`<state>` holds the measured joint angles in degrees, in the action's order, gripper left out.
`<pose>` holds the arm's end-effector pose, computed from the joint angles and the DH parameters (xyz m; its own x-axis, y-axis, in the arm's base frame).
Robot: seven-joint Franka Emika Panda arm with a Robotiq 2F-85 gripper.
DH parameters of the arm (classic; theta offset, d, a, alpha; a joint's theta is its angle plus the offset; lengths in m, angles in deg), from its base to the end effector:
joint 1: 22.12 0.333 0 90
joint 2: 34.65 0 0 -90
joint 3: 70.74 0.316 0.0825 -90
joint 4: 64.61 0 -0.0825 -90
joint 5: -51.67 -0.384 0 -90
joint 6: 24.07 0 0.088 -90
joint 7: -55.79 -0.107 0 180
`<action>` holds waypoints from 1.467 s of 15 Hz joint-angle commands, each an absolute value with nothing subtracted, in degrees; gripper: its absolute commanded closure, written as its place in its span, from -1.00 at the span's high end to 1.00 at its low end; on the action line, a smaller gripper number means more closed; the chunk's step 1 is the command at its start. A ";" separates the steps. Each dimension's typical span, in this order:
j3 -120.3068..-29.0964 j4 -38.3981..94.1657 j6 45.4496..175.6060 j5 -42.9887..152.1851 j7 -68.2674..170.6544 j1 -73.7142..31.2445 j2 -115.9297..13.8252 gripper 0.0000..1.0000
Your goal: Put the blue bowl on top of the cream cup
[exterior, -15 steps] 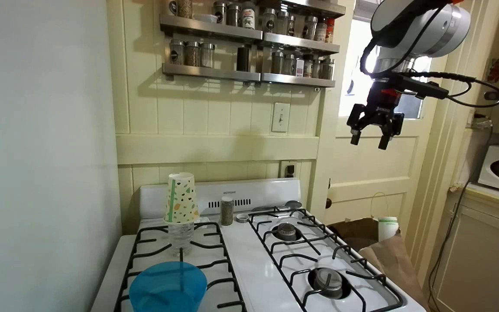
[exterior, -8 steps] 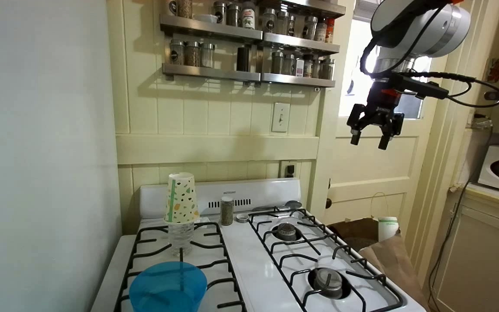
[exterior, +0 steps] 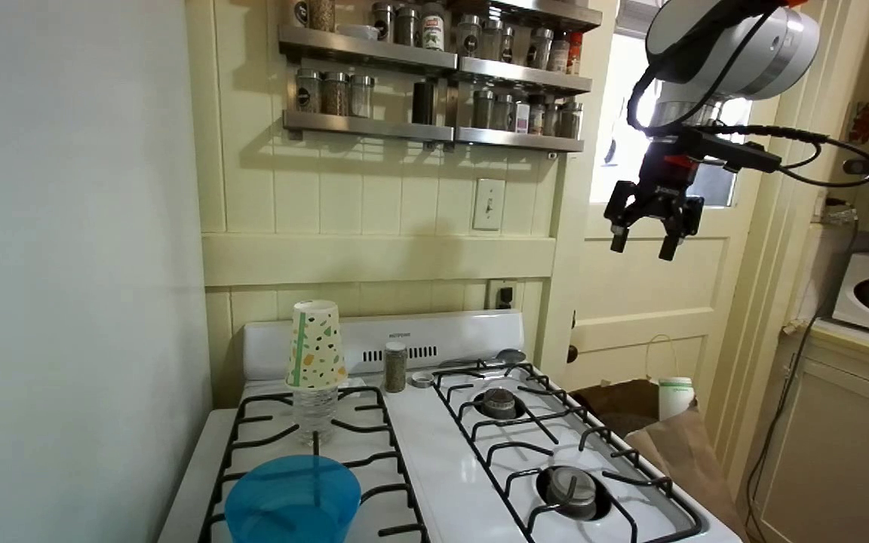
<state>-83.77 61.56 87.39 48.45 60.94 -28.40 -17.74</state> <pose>0.4427 -0.1582 0.5036 0.9654 -0.2576 0.0398 -0.2516 -0.9610 -0.1152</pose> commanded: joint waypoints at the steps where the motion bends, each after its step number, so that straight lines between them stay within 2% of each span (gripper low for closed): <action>1: -82.94 61.40 87.20 48.17 61.21 -29.36 -17.85 1.00; 8: -81.82 61.03 87.46 45.18 66.76 -26.47 -20.57 1.00; 16: -68.72 60.36 89.41 38.09 72.85 -16.10 -32.75 1.00; 22: -61.11 55.48 84.63 41.39 77.53 -11.81 -40.44 1.00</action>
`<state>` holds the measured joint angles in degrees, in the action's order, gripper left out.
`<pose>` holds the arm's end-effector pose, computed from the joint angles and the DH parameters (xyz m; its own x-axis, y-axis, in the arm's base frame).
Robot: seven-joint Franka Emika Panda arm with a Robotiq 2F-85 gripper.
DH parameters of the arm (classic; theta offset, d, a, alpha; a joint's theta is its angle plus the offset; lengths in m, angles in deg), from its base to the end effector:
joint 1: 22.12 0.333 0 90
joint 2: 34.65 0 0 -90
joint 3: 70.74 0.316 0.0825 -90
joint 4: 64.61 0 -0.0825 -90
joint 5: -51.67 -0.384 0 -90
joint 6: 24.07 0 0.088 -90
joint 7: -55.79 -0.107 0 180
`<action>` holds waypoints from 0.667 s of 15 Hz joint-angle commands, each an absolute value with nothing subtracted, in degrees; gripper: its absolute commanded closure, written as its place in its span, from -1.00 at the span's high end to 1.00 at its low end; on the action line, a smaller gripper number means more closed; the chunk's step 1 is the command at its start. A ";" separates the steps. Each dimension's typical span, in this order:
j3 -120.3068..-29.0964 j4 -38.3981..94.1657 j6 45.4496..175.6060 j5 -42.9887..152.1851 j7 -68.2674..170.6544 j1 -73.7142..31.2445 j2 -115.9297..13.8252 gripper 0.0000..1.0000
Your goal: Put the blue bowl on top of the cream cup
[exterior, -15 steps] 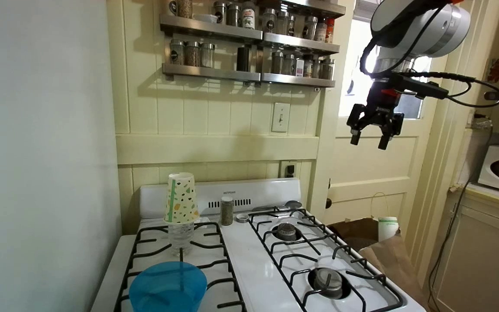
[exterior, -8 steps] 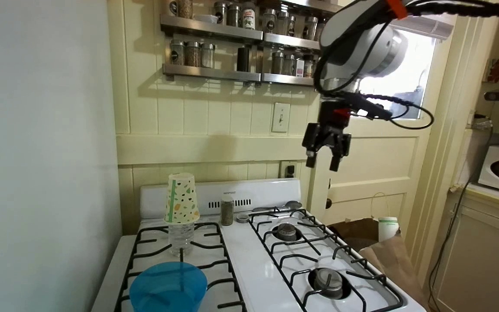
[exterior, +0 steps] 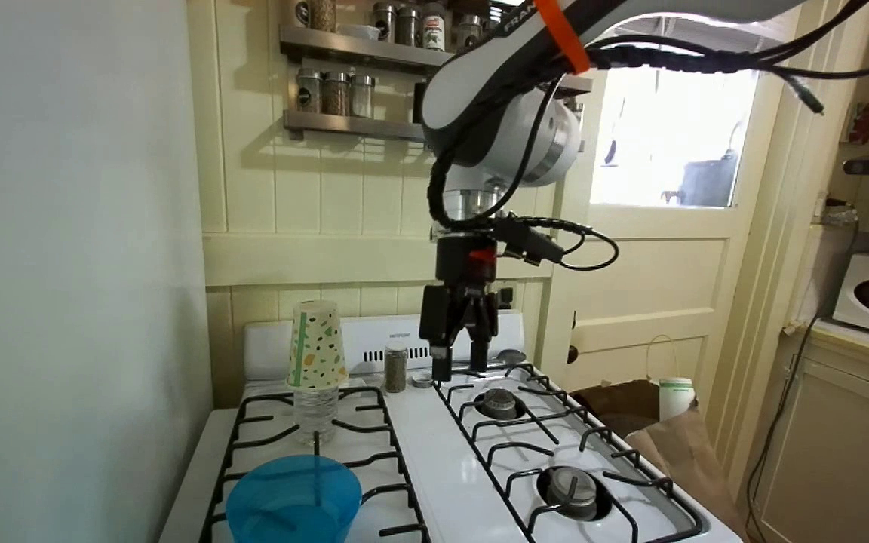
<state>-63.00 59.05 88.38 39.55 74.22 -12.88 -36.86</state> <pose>0.4893 0.1635 0.3644 0.8470 0.5031 -0.1714 0.4589 -0.8549 -0.2418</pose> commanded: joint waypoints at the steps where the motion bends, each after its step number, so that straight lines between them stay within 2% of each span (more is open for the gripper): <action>1: -60.15 55.09 83.63 42.35 77.91 -11.24 -40.66 1.00; 8: -58.50 55.95 86.24 44.41 76.79 -10.65 -39.55 1.00; 10: -58.25 58.44 91.84 43.91 77.96 -10.46 -38.74 1.00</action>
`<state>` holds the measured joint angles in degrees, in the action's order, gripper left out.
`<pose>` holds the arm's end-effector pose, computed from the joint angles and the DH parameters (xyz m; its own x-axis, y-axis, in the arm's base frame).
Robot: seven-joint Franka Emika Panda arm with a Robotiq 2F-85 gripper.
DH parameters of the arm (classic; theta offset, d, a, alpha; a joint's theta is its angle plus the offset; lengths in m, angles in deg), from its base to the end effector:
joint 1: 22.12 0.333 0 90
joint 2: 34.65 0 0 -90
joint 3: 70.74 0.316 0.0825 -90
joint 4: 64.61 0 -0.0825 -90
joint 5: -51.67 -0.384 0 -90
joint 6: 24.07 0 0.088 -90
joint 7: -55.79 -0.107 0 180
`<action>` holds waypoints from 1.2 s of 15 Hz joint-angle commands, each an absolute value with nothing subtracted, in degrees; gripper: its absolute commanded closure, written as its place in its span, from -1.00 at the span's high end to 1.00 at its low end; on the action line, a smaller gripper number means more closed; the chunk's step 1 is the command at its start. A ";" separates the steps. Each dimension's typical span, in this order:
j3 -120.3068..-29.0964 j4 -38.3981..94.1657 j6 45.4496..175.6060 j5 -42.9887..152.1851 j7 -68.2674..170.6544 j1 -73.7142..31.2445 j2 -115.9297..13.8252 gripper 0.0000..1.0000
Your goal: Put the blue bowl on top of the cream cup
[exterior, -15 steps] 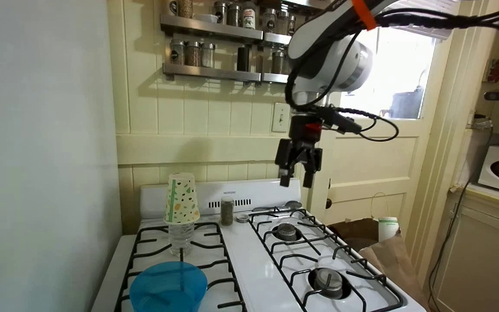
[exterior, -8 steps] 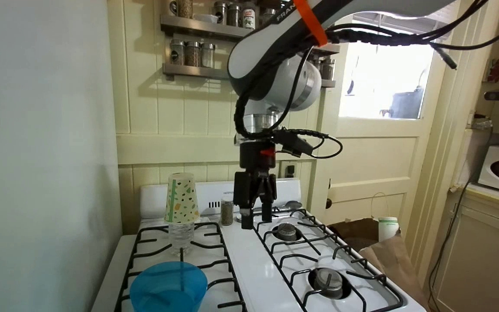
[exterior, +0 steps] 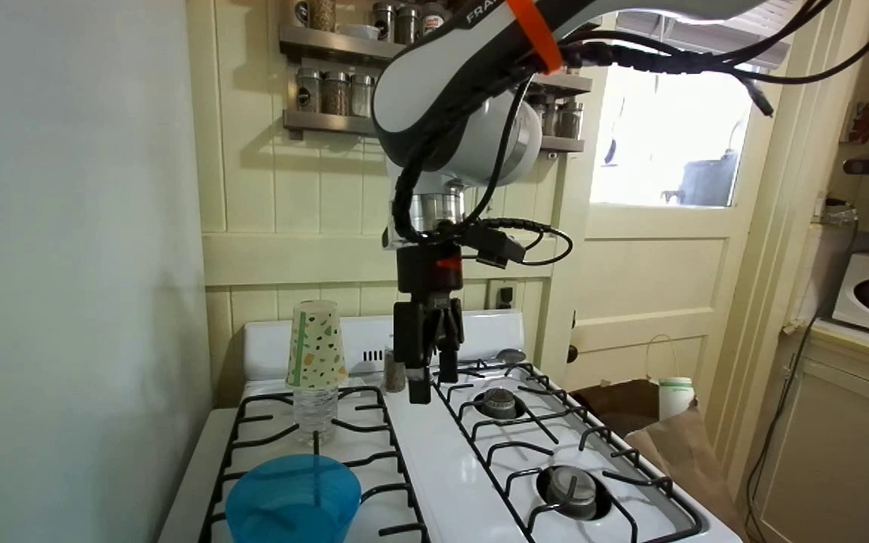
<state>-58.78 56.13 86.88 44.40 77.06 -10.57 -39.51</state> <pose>0.4807 0.2176 0.3602 0.7225 0.6638 -0.1932 0.6320 -0.7475 -0.2045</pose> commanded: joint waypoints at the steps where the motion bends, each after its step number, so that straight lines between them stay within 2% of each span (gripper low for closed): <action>1: -57.58 58.51 95.60 42.39 80.70 -10.10 -39.94 1.00; 7: -52.60 59.43 105.92 34.09 90.57 -9.16 -45.76 1.00; 8: -51.90 59.66 107.24 33.01 91.61 -9.31 -46.55 0.85; 9: -51.40 59.56 108.00 32.40 92.15 -9.44 -47.52 0.46; 18: -51.03 60.69 110.54 34.27 88.11 -9.31 -47.63 -0.92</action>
